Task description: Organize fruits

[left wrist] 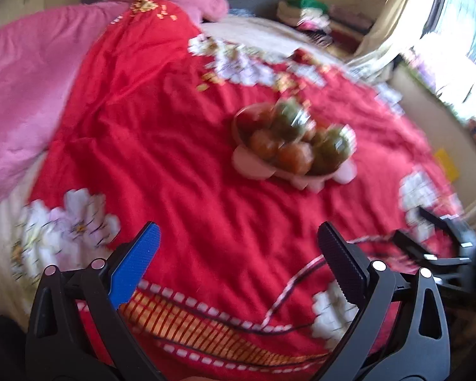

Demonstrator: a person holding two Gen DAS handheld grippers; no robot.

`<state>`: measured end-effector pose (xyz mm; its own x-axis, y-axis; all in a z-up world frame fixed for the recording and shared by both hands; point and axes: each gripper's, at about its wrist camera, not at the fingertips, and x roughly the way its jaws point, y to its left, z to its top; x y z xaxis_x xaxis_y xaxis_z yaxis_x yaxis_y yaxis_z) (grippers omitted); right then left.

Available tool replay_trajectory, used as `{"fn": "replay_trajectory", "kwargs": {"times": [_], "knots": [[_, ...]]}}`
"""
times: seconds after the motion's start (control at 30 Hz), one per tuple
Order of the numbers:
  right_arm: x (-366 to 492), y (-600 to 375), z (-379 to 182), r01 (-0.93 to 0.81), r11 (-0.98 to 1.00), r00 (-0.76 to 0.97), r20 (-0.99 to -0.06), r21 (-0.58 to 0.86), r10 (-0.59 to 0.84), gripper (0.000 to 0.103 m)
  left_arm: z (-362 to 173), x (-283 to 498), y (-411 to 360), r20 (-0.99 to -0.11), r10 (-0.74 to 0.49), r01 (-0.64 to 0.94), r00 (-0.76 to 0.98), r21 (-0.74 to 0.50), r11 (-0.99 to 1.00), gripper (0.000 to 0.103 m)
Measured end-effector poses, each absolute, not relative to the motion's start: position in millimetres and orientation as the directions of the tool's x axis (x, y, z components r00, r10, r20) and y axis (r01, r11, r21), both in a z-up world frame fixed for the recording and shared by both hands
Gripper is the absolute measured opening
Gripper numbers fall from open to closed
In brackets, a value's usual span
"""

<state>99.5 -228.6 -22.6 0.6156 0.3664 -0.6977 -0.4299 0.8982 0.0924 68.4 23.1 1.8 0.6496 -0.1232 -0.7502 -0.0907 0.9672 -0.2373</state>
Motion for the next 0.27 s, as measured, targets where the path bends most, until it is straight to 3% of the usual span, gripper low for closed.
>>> {"fn": "replay_trajectory", "kwargs": {"times": [0.07,0.13,0.27], "knots": [[114,-240,-21,-0.391,0.915,0.627,-0.699,0.098,0.343,0.098,0,83,43,-0.775,-0.095,-0.139,0.625,-0.231,0.963,0.093],[137,-261,-16,-0.327,0.94,0.659,-0.69,0.096,0.3,0.098,-9,102,70,-0.808,0.023,-0.23,0.588,-0.14,0.963,0.093],[201,-313,-16,-0.161,0.986,0.7,-0.7,0.039,0.142,0.098,-27,141,124,-0.809,0.149,-0.344,0.568,-0.07,0.936,0.093]]}}
